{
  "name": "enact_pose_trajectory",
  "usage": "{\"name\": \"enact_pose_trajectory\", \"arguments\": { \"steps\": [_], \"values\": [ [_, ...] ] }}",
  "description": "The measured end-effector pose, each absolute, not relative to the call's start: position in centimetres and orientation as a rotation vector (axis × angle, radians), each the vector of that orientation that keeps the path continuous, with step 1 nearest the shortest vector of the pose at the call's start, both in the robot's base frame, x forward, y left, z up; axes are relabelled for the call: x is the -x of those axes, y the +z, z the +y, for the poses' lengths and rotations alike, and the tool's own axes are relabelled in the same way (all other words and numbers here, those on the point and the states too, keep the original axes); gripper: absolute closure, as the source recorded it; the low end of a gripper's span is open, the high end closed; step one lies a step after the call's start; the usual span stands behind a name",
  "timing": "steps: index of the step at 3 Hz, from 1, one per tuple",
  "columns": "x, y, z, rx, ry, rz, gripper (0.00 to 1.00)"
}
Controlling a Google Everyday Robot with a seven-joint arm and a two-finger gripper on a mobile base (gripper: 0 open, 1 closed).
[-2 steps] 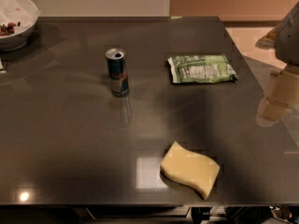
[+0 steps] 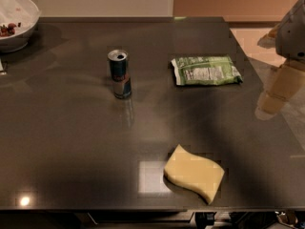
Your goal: Move green jalapeno chip bag near redbull can
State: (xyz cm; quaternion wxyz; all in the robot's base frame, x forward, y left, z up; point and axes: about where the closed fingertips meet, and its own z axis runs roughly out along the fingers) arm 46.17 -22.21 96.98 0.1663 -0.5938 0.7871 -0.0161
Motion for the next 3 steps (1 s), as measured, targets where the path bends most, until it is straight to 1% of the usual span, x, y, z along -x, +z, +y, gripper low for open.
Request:
{"name": "enact_pose_trajectory", "arguments": {
  "steps": [1, 3],
  "values": [
    [-49.3, 95.1, -23.0, 1.641, 0.001, 2.248, 0.00],
    [-57.6, 91.4, -24.2, 1.484, 0.099, 2.278, 0.00]
  ]
}}
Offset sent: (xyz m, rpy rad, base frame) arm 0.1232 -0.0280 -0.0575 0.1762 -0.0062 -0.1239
